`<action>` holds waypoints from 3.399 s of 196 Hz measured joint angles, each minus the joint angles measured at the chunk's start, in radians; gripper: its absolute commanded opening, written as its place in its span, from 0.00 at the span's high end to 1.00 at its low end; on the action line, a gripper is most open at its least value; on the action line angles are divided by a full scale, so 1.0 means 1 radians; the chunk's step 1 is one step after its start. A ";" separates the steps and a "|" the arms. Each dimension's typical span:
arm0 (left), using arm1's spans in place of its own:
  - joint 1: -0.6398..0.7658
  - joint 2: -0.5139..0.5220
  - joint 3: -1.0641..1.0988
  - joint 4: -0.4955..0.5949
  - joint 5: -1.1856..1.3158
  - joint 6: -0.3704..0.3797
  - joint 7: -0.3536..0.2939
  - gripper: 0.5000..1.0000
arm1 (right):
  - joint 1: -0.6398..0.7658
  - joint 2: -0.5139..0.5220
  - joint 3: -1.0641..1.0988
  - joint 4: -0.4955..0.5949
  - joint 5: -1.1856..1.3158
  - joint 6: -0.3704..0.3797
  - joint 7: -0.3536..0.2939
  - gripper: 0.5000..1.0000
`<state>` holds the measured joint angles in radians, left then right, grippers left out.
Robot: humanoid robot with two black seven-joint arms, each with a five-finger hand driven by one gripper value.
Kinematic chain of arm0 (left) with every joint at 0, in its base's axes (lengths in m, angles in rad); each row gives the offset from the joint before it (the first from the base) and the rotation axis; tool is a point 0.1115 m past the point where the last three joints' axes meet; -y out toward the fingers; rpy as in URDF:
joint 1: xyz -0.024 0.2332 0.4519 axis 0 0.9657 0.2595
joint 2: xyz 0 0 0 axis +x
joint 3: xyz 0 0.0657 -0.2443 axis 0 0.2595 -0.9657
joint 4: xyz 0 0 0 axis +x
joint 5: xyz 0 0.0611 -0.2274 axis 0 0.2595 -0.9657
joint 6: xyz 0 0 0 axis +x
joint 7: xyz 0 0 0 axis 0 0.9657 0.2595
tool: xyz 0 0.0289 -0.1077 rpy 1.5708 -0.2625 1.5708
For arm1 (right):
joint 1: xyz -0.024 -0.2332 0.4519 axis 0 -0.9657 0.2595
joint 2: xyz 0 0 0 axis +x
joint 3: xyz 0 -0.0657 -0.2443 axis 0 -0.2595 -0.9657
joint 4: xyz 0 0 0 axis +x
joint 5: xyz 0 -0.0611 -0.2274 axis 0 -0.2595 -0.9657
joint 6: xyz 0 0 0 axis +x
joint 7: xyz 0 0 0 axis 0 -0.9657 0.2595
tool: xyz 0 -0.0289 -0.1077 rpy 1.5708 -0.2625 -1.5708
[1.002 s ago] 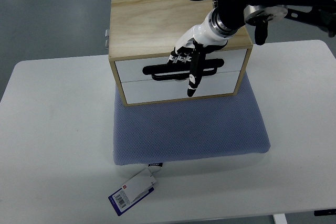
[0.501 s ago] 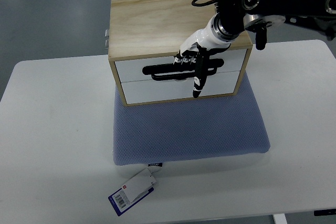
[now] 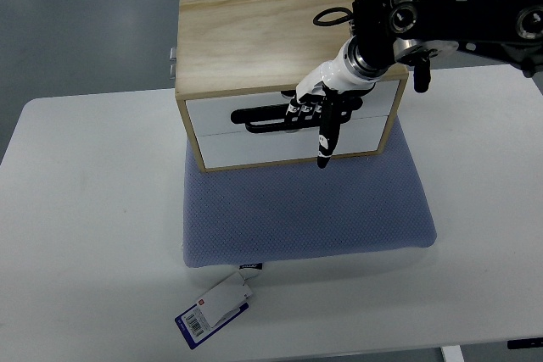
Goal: Open wood drawer with right hand
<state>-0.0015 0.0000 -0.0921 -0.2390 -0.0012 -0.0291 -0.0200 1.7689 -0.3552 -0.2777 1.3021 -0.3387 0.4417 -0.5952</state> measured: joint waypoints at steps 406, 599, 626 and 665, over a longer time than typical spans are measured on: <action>0.000 0.000 0.000 0.003 0.000 0.002 0.000 0.00 | 0.032 -0.136 0.017 0.150 0.181 0.169 0.005 0.11; 0.000 0.000 0.000 0.003 0.000 0.004 0.000 0.00 | 0.034 -0.157 0.021 0.205 0.264 0.169 0.001 0.11; 0.000 0.000 0.000 0.003 0.000 0.004 0.000 0.00 | 0.039 -0.163 0.037 0.207 0.270 0.169 0.001 0.11; 0.000 0.000 0.000 0.003 0.000 0.004 0.000 0.00 | 0.067 -0.180 0.050 0.207 0.270 0.169 0.000 0.11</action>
<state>-0.0015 0.0000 -0.0920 -0.2362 -0.0015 -0.0251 -0.0198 1.8360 -0.5357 -0.2281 1.5087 -0.0687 0.6111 -0.5949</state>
